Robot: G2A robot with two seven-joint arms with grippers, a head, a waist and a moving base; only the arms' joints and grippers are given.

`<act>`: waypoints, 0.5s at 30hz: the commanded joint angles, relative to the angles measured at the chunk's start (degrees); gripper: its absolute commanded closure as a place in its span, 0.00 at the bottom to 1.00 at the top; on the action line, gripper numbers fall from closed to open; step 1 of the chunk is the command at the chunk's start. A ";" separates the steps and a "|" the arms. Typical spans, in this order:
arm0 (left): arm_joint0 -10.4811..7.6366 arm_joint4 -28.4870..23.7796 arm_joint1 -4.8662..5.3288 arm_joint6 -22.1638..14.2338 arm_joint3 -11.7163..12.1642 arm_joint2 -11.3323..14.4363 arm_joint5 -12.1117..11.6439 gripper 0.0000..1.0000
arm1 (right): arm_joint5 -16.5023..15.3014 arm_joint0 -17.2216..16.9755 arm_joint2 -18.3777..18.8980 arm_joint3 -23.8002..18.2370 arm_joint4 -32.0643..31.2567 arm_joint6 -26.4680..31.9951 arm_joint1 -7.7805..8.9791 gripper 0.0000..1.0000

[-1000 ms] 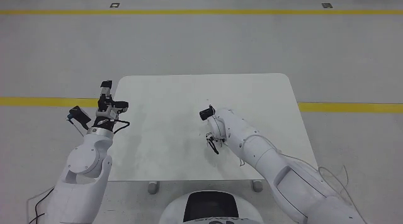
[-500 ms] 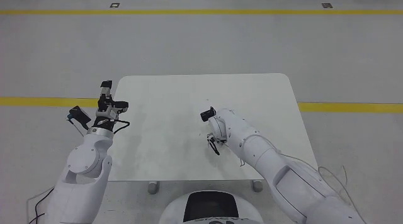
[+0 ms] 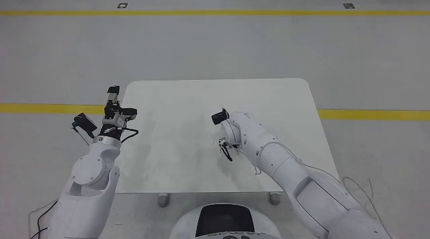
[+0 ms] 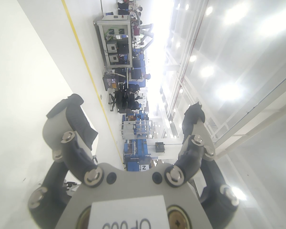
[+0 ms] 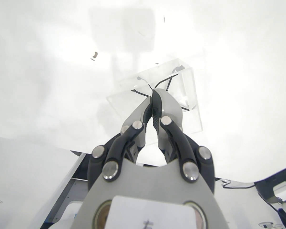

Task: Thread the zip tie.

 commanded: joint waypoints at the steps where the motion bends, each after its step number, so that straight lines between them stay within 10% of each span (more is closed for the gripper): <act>1: 0.00 0.00 0.00 0.00 0.00 0.00 0.00 0.00 | -0.07 -0.80 1.23 -2.59 -0.71 0.72 0.85 1.00; 15: 0.00 0.00 0.00 0.00 0.00 0.00 0.00 0.00 | -9.94 -17.96 21.17 -32.94 -0.56 4.64 9.79 1.00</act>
